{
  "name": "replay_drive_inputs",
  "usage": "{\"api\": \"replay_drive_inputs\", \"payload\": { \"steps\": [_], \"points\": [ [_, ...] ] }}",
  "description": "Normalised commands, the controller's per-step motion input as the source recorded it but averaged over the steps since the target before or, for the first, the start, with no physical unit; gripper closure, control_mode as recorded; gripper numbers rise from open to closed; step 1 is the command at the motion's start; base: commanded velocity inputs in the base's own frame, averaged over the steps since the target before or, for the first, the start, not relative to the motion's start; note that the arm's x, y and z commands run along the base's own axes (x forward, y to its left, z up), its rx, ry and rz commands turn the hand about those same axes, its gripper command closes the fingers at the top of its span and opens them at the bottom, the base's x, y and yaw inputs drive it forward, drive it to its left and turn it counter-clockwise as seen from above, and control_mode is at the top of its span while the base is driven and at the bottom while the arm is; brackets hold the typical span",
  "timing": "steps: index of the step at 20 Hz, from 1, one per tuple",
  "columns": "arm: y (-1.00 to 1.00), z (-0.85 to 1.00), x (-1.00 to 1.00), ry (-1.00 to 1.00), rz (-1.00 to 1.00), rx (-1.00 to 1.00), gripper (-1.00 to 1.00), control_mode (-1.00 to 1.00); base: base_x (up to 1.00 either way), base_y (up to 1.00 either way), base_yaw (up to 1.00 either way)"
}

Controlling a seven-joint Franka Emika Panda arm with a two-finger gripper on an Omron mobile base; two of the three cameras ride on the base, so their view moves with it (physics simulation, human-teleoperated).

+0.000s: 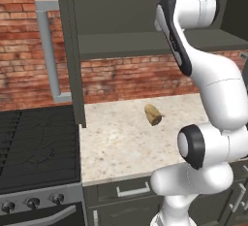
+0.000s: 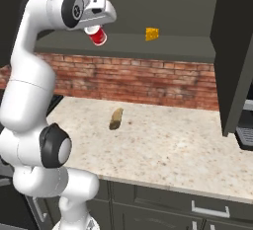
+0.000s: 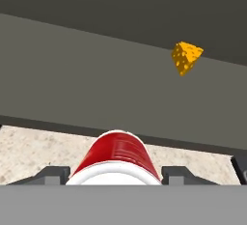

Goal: Pick the canned food and jam from the counter and place them in the cabinets closest to them.

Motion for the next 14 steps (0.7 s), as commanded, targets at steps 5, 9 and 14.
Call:
{"api": "replay_drive_inputs", "payload": {
  "steps": [5,9,14],
  "points": [
    [0.0,-0.14,0.24,0.0,0.0,0.0,1.0,-1.0,0.0,0.0,0.0],
    [-0.02,-0.05,0.41,0.0,0.0,0.0,1.0,-1.0,0.0,0.0,0.0],
    [-0.05,-0.01,0.44,0.0,0.0,0.0,1.0,-1.0,0.0,0.0,0.0]
  ]
}}
